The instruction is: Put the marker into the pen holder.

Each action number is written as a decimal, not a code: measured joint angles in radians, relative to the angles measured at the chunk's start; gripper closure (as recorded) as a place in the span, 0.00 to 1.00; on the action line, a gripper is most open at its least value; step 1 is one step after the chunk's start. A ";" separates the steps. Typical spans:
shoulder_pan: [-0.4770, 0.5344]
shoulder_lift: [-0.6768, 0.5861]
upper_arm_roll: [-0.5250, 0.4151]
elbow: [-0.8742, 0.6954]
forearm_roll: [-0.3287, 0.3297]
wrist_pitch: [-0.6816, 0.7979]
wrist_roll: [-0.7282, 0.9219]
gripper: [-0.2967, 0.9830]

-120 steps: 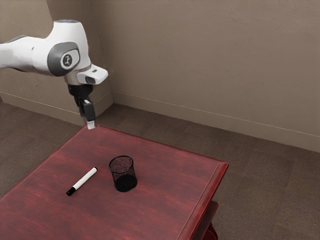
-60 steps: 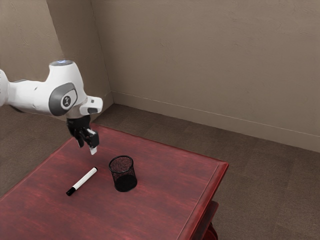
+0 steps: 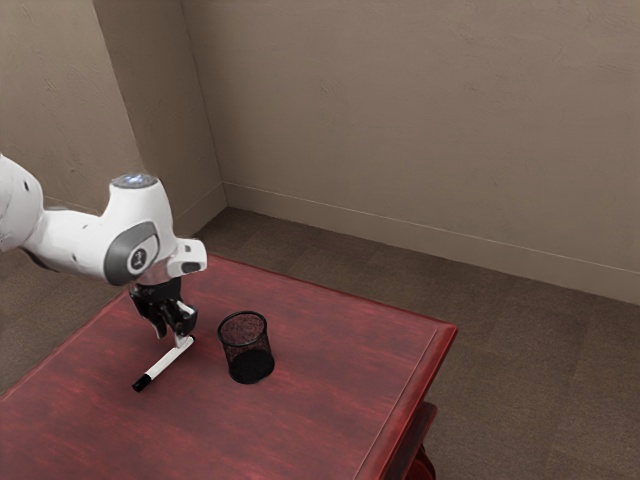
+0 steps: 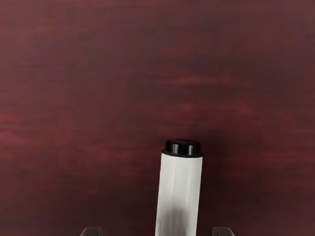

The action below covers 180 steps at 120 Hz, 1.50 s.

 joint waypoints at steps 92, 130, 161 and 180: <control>-0.018 0.009 -0.001 0.012 0.030 0.037 -0.131 0.83; -0.149 -0.298 -0.010 0.014 0.037 -0.030 -0.182 0.85; -0.213 -0.299 -0.046 0.077 0.033 -0.049 -0.213 0.85; -0.245 -0.244 -0.048 0.119 0.024 -0.053 -0.227 0.85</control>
